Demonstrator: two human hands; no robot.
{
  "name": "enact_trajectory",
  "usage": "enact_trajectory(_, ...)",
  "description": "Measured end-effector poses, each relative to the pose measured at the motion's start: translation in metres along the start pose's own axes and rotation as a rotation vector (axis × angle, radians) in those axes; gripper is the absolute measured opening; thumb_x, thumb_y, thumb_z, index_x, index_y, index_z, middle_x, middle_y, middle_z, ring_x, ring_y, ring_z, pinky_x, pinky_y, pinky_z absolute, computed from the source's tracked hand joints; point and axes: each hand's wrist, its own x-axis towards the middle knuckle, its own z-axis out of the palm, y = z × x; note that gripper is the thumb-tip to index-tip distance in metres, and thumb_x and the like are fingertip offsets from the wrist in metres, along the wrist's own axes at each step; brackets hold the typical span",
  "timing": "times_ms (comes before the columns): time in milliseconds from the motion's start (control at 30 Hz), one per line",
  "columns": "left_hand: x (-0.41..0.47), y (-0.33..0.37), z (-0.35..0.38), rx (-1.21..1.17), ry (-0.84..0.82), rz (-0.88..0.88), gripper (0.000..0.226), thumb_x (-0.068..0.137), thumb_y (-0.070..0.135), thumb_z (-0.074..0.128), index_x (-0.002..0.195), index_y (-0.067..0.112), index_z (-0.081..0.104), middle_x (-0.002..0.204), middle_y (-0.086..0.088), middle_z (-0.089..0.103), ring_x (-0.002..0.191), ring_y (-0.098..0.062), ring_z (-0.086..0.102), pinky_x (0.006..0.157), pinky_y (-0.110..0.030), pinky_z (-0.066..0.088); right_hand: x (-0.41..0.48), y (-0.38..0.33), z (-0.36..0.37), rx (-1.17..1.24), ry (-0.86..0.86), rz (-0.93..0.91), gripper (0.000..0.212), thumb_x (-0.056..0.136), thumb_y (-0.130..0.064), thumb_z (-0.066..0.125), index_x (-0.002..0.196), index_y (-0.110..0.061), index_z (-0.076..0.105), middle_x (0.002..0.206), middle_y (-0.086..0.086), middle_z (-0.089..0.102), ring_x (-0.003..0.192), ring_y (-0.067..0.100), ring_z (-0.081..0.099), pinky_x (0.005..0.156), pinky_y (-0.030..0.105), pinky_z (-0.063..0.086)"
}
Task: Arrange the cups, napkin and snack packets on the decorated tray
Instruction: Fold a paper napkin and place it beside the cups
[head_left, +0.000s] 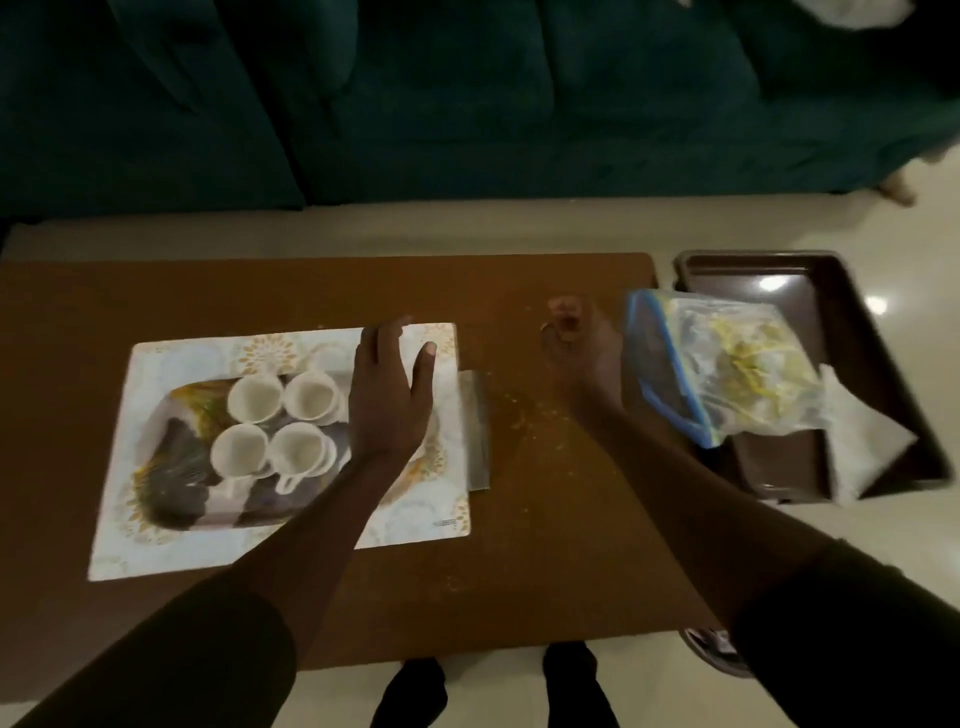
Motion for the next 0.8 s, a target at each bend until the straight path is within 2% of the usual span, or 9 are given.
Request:
enact_trajectory(167, -0.007, 0.065, 0.065, -0.068, -0.077, 0.049, 0.042, 0.096, 0.040, 0.047, 0.130, 0.015, 0.048, 0.128, -0.011, 0.055, 0.112, -0.025, 0.058, 0.080, -0.031, 0.049, 0.005, 0.059, -0.065, -0.025, 0.026, 0.068, 0.017, 0.086, -0.014, 0.058, 0.099, -0.015, 0.068, 0.096, -0.001, 0.070, 0.085, 0.014, 0.064, 0.067, 0.024, 0.049)
enact_trajectory(300, -0.017, 0.111, 0.117, -0.069, -0.138, 0.091, 0.042, 0.095, 0.040, 0.049, 0.132, 0.020, 0.046, 0.127, -0.012, 0.056, 0.107, -0.025, 0.059, 0.075, -0.031, 0.045, 0.009, 0.105, -0.119, -0.041, 0.072, 0.077, 0.018, 0.084, -0.008, 0.057, 0.098, -0.009, 0.069, 0.099, 0.005, 0.070, 0.090, 0.017, 0.064, 0.077, 0.034, 0.052)
enact_trajectory(467, -0.028, 0.163, 0.177, -0.126, -0.241, 0.119, 0.043, 0.093, 0.046, 0.044, 0.129, 0.023, 0.045, 0.122, -0.010, 0.056, 0.101, -0.024, 0.060, 0.073, -0.033, 0.046, 0.014, 0.154, -0.181, -0.038, 0.122, 0.153, 0.020, 0.085, -0.007, 0.057, 0.100, -0.011, 0.069, 0.102, 0.002, 0.070, 0.091, 0.014, 0.064, 0.074, 0.021, 0.046)
enact_trajectory(600, -0.041, 0.202, 0.218, -0.288, -0.306, 0.170, 0.037, 0.093, 0.026, 0.052, 0.126, 0.007, 0.051, 0.120, -0.016, 0.055, 0.104, -0.028, 0.055, 0.081, -0.045, 0.051, 0.018, 0.189, -0.225, -0.053, 0.173, 0.205, 0.019, 0.085, -0.009, 0.057, 0.099, -0.012, 0.069, 0.101, -0.003, 0.071, 0.089, 0.009, 0.064, 0.068, 0.012, 0.041)
enact_trajectory(667, -0.047, 0.220, 0.234, -0.288, -0.339, 0.214, 0.034, 0.094, 0.018, 0.054, 0.126, 0.006, 0.051, 0.119, -0.014, 0.054, 0.101, -0.026, 0.055, 0.082, -0.044, 0.051, 0.019, 0.206, -0.246, -0.063, 0.215, 0.257, 0.020, 0.085, -0.008, 0.057, 0.100, -0.013, 0.069, 0.102, -0.003, 0.071, 0.087, 0.008, 0.063, 0.067, 0.006, 0.038)
enact_trajectory(700, -0.050, 0.228, 0.240, -0.275, -0.355, 0.230, 0.033, 0.094, 0.016, 0.055, 0.125, 0.007, 0.051, 0.118, -0.012, 0.054, 0.100, -0.025, 0.056, 0.081, -0.043, 0.052, 0.019, 0.214, -0.254, -0.059, 0.239, 0.285, 0.021, 0.084, -0.007, 0.056, 0.100, -0.012, 0.069, 0.102, -0.003, 0.070, 0.088, 0.009, 0.063, 0.069, 0.006, 0.039)
enact_trajectory(800, -0.063, 0.254, 0.260, -0.264, -0.407, 0.254, 0.032, 0.093, 0.015, 0.056, 0.124, 0.010, 0.053, 0.114, -0.010, 0.058, 0.097, -0.026, 0.060, 0.077, -0.043, 0.054, 0.017, 0.242, -0.279, -0.027, 0.316, 0.410, 0.023, 0.084, -0.007, 0.056, 0.104, -0.012, 0.065, 0.103, 0.002, 0.069, 0.092, 0.016, 0.064, 0.077, 0.022, 0.045)
